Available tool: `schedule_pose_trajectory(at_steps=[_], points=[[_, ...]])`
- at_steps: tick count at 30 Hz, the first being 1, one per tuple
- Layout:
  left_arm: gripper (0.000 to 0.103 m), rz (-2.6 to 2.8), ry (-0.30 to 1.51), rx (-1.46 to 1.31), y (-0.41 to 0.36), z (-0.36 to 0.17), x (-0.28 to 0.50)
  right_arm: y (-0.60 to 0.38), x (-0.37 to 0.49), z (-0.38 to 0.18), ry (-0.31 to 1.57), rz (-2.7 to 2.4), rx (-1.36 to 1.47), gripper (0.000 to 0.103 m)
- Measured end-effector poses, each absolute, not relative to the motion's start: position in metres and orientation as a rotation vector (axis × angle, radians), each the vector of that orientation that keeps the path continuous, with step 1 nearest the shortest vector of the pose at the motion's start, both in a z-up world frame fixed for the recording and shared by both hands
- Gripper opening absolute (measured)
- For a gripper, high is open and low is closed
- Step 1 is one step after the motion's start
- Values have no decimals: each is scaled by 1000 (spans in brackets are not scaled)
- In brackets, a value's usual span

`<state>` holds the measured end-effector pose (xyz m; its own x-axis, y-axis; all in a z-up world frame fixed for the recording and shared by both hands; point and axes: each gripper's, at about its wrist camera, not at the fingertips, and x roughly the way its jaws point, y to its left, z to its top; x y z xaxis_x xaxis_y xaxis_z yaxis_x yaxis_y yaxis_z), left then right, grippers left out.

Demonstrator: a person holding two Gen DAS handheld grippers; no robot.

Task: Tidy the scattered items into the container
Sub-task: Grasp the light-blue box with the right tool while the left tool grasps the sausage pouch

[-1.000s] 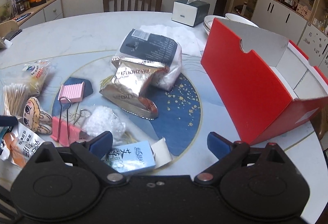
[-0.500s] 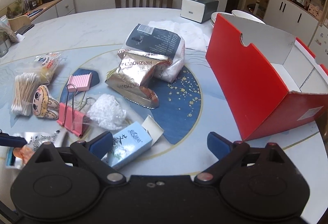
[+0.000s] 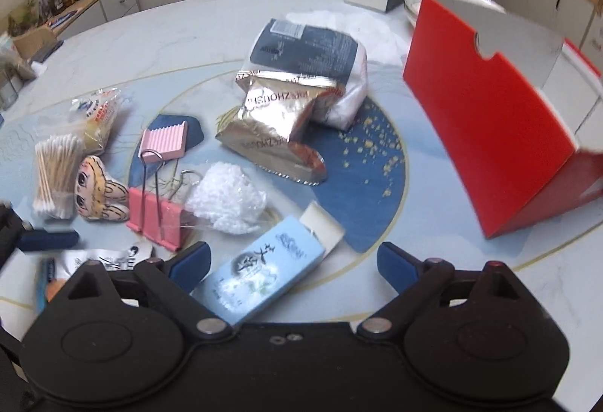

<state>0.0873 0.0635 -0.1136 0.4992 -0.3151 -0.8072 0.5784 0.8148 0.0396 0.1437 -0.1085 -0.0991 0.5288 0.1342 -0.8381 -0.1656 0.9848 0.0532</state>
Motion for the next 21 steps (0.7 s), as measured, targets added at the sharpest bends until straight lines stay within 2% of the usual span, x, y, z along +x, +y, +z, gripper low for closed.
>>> schedule_pose_trajectory(at_steps=[4, 6, 8, 12, 17, 18, 20, 21], points=[[86, -535, 907, 285, 66, -112, 86, -108, 145, -102, 1027, 169, -31, 90], [75, -524, 906, 279, 66, -111, 86, -109, 145, -105, 1043, 160, -32, 86], [71, -519, 909, 276, 65, -109, 86, -112, 146, -107, 1063, 149, -24, 80], [66, -506, 908, 271, 64, -109, 84, -117, 145, -109, 1077, 130, -16, 74], [64, -489, 905, 257, 64, -109, 83, -118, 141, -105, 1067, 131, -31, 46], [64, -487, 905, 251, 64, -109, 83, -119, 140, -104, 1066, 134, -28, 43], [63, -482, 907, 239, 66, -109, 83, -122, 139, -103, 1065, 139, -28, 31], [63, -478, 909, 229, 66, -108, 84, -122, 138, -102, 1065, 142, -29, 28]])
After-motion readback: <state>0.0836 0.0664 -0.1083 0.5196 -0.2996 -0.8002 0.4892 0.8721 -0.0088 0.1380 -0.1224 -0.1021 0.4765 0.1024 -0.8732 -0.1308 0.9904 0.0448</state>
